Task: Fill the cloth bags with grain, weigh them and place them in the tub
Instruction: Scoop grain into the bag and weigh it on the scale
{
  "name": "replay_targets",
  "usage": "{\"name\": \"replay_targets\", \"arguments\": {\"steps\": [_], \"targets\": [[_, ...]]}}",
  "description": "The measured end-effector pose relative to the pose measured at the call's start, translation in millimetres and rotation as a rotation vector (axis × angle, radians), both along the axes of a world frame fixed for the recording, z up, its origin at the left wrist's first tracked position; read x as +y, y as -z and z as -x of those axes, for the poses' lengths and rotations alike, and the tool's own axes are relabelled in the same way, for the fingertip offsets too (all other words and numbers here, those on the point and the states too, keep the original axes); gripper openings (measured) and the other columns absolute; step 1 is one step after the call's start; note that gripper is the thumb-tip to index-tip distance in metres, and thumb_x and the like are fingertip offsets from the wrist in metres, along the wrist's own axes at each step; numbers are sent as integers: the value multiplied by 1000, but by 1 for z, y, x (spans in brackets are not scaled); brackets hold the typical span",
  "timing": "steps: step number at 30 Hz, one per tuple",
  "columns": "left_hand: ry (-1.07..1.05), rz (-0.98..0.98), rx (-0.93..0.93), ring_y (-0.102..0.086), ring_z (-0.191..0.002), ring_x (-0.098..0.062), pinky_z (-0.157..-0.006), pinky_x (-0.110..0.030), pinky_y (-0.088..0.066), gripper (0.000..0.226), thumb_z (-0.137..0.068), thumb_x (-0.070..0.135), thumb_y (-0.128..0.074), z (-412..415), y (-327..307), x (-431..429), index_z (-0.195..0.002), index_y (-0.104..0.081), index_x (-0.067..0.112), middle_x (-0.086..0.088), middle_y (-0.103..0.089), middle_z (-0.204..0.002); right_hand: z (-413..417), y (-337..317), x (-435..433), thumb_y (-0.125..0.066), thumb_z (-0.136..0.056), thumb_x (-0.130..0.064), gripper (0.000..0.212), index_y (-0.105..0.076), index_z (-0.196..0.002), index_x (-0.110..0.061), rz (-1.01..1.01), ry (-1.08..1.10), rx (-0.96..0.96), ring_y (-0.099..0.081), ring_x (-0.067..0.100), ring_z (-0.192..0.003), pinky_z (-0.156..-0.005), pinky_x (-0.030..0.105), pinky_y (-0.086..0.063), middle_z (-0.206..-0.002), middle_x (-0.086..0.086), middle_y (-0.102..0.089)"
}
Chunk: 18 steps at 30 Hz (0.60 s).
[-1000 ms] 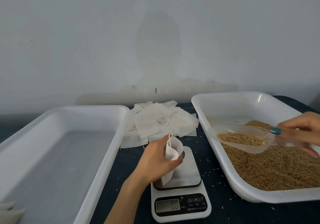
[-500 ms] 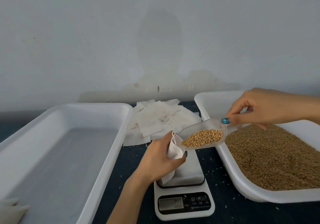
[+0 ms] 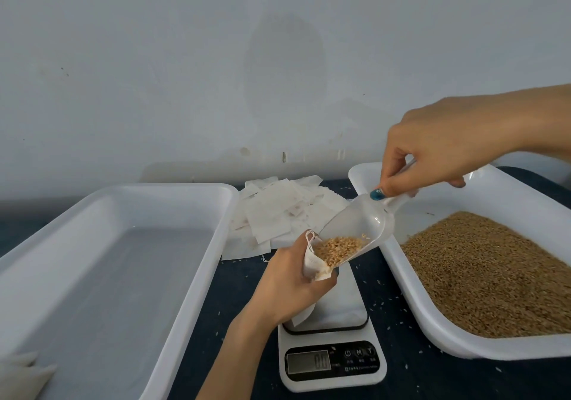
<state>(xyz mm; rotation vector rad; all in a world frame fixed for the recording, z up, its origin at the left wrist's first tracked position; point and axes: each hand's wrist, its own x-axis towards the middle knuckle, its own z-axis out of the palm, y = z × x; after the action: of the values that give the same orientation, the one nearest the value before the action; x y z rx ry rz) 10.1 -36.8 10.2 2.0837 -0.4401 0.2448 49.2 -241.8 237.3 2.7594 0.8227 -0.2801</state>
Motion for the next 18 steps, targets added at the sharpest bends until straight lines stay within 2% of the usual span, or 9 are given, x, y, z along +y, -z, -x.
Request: {"name": "replay_targets", "arguments": {"steps": [2, 3, 8, 12, 16, 18], "targets": [[15, 14, -2, -64, -73, -11, -60, -32, -50, 25, -81, 42, -62, 1, 0, 0, -100, -54, 27, 9, -66, -85, 1, -4, 4, -42, -79, -72, 44, -73, -82, -40, 22, -1, -2, -59, -3, -43, -53, 16, -40, -72, -7, -74], [21, 18, -5, -63, -72, -12, -61, -34, -50, 24, -82, 41, -62, 1, 0, 0, -99, -53, 27, 7, -65, -84, 1, -6, 6, -42, -78, -72, 44, -73, -81, -40, 27, 1, -2, -59, -3, -43, -55, 19, -41, -73, -7, -75], [53, 43, -38, -52, -59, -5, -56, -14, -37, 15, -85, 37, -61, 4, -3, 0, -87, -48, 31, 14, -58, -69, 0, -11, 7, -45, -80, -71, 42, -73, -82, -39, 22, 14, -7, -58, -2, -42, -62, 23, -45, -72, -5, -75], [64, 80, -42, -47, -59, -5, -57, -16, -36, 17, -87, 37, -60, 5, -4, 0, -87, -47, 25, 10, -54, -68, 0, -13, 1, -44, -78, -72, 43, -73, -84, -40, -7, 25, 32, -59, -1, -43, -71, 25, -52, -73, -4, -75], [66, 76, -47, -47, -58, -4, -56, -16, -36, 16, -87, 37, -59, 5, -5, -1, -85, -45, 29, 12, -52, -67, -1, -10, -3, -44, -76, -73, 45, -73, -84, -40, -46, 32, 45, -59, -1, -43, -69, 25, -51, -74, -4, -75], [65, 85, -46, -46, -58, -4, -56, -17, -36, 15, -86, 37, -58, 5, -6, -1, -84, -45, 28, 13, -51, -66, -1, -6, -10, -43, -75, -76, 47, -73, -86, -42, -63, 50, 66, -59, 0, -43, -64, 24, -48, -76, -4, -75]]}}
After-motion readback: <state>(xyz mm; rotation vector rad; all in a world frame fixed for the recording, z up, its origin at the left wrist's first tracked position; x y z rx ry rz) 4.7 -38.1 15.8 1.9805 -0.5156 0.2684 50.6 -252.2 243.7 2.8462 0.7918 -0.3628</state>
